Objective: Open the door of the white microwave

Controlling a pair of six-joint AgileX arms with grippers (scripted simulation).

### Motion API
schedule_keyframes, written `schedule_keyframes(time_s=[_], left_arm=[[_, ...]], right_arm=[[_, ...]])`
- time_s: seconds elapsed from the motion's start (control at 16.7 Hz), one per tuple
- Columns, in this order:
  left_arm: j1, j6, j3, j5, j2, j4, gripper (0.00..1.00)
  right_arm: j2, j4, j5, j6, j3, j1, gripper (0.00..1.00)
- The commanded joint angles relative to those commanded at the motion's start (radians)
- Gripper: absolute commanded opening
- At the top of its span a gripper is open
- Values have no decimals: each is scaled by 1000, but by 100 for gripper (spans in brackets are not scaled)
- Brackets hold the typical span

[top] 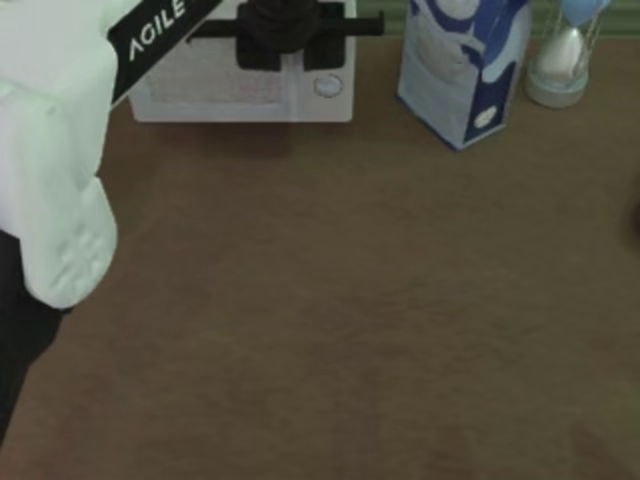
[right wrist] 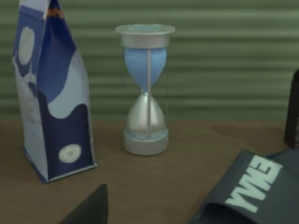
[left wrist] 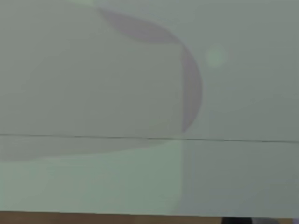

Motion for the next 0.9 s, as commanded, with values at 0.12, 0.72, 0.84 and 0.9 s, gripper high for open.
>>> schedule_keyframes(time_s=[0.12,0.72,0.84,0.9], left_arm=[[0,0,0,0,0,0,0],[-21,-8,-87,6,-45,19,0],[-21,-12,-152,-1,-84,50,0],[-21,-15,-189,-4,-105,68,0]], right_arm=[[0,0,0,0,0,0,100],[0,0,0,0,0,0,100],[0,0,0,0,0,0,100],[0,0,0,0,0,0,100]])
